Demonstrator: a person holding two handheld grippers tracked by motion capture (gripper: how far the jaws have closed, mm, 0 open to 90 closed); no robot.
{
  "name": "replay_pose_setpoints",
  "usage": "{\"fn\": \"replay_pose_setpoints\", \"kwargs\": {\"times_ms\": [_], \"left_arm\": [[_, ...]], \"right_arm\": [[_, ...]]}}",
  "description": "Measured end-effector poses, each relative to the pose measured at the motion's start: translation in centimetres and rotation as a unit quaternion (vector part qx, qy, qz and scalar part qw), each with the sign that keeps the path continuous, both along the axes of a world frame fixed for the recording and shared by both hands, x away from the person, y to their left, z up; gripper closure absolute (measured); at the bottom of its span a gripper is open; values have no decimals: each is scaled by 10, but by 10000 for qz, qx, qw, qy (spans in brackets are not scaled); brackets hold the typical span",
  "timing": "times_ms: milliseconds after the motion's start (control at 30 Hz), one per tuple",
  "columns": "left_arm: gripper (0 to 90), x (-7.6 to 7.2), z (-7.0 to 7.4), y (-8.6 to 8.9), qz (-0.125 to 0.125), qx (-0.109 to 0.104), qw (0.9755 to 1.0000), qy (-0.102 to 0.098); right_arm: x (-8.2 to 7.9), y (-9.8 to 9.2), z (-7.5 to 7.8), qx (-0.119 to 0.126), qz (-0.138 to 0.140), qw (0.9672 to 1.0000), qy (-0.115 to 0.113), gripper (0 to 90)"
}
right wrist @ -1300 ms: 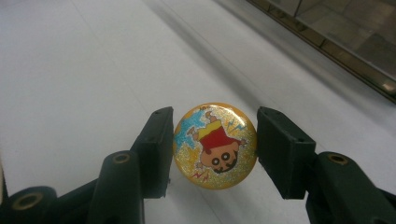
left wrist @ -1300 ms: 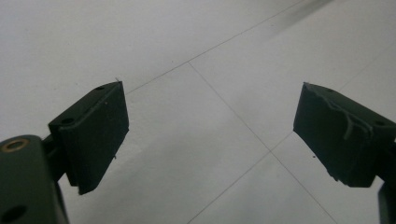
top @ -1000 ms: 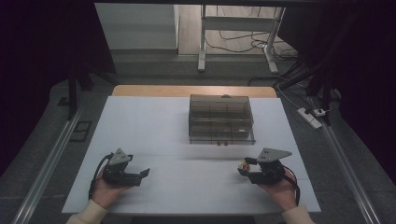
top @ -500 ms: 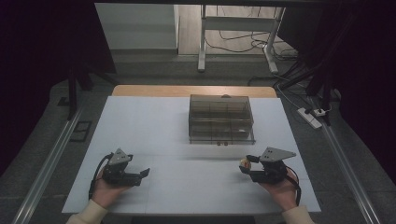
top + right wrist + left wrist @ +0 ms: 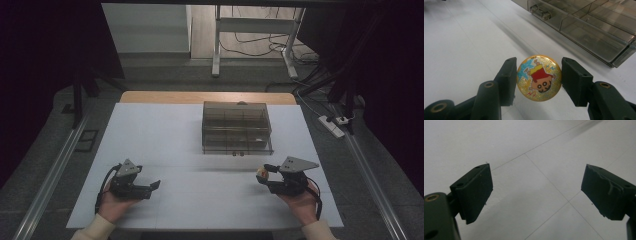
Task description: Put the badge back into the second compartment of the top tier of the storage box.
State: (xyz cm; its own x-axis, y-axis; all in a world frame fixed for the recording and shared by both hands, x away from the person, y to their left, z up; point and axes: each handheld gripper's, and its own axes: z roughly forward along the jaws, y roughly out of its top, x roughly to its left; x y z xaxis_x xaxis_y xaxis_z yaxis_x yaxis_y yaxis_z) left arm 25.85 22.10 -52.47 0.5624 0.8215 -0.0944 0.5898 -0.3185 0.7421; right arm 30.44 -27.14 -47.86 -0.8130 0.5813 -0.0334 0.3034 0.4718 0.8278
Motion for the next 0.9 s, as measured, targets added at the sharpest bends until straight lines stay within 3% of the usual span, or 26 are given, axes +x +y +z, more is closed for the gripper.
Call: {"fn": "replay_pose_setpoints", "kwargs": {"times_ms": [500,900], "left_arm": [[102,0,1,0,6,-18,10000,-5],[102,0,1,-1,15,-25,10000,-6]], "right_arm": [[7,2,1,171,-65,9998,13,467],[11,7,6,276,-83,9995,-118,467]]}}
